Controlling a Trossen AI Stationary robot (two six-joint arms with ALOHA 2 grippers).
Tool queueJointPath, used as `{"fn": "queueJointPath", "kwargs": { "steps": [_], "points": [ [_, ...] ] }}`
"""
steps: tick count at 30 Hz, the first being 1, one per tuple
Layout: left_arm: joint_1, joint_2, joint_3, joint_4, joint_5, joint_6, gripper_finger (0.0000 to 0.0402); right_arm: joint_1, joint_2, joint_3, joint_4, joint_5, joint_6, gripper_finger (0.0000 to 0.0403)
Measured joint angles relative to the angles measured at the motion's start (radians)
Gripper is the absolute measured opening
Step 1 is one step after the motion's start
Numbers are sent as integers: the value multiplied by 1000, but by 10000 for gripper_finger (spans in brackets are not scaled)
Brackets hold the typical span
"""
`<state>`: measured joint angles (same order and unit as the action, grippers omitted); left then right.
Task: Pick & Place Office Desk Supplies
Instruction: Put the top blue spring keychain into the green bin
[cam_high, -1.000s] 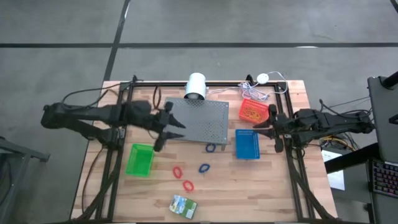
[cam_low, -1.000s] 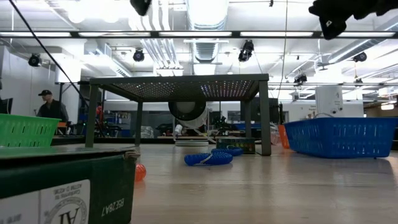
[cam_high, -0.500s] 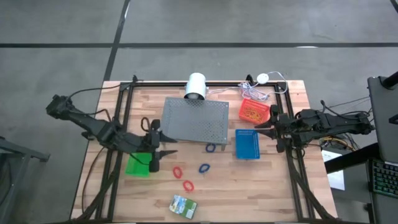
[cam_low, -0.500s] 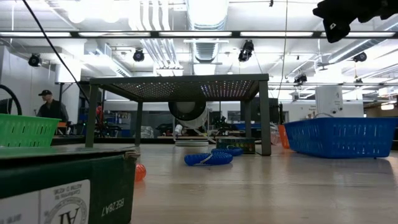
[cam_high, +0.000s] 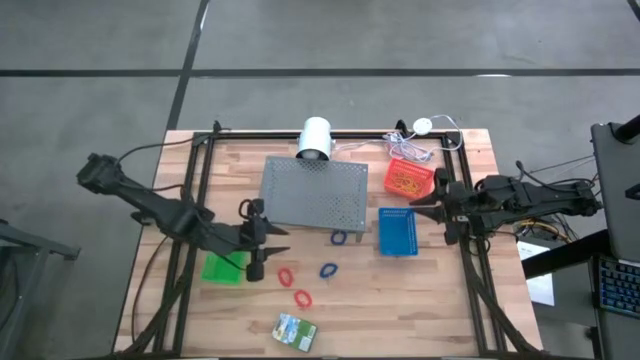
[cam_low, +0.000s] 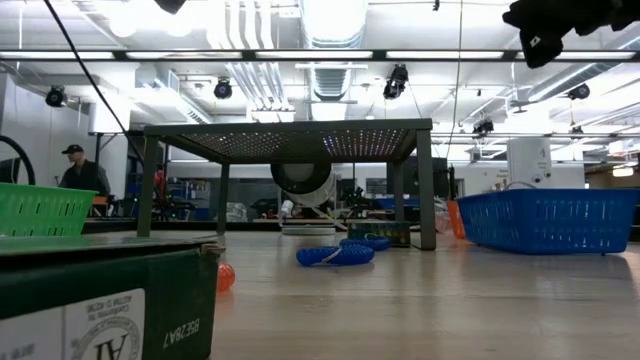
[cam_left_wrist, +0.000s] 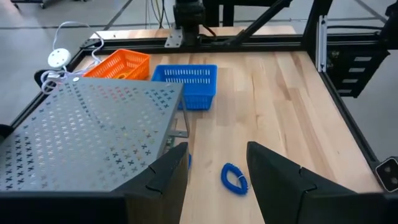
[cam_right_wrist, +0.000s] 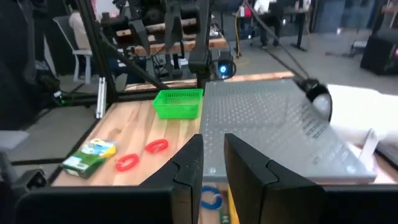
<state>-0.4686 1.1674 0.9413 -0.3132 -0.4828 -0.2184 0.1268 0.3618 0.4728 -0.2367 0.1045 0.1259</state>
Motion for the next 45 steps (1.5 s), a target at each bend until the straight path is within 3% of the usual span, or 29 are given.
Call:
{"fn": "queueJointPath", "kwargs": {
  "steps": [16,33,45],
  "points": [
    [-23,150,1,52,11,-44,165,0,-33,-35,69,0,-90,63],
    [-29,163,2,88,11,-51,165,0,-360,-278,124,0,-28,63],
    [-29,165,2,87,10,-52,165,0,-324,-282,112,0,-28,63]
  ]
}}
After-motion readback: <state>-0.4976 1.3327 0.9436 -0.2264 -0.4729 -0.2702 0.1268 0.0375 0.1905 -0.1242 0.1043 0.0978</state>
